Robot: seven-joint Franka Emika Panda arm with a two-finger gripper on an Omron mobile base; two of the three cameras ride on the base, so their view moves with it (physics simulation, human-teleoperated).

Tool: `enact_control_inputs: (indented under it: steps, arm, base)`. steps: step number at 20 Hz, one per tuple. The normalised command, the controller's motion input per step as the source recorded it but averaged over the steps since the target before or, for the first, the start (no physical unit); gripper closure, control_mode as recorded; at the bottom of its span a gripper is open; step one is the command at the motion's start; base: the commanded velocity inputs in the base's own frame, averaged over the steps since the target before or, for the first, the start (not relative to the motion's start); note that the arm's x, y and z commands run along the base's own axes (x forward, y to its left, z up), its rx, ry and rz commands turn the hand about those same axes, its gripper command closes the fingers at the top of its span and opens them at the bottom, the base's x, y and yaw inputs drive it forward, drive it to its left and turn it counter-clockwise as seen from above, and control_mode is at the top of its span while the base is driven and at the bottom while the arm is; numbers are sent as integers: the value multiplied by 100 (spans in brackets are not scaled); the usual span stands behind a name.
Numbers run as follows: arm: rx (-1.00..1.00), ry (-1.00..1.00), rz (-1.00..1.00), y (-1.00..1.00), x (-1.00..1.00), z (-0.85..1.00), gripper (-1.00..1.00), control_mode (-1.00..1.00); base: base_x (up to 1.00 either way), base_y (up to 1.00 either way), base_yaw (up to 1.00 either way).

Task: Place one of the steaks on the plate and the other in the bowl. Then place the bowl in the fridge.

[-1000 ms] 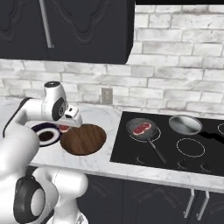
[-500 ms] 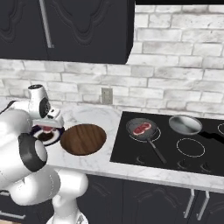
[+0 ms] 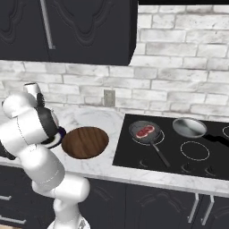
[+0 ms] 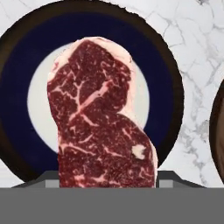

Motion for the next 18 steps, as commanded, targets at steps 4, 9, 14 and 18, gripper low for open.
enact_control_inputs:
  steps: [4, 9, 14, 18]
  arm:
    - [-1, 0, 0, 0, 0, -51, 100, -100]
    - [0, 0, 0, 0, 0, -59, 100, -100]
    - [0, -3, 0, 0, 4, -22, 100, -100]
    - [0, -2, 0, 0, 0, -12, -100, -100]
  base:
    - [0, 0, 0]
    - [0, 0, 0]
    - [0, 0, 0]
    - [0, 0, 0]
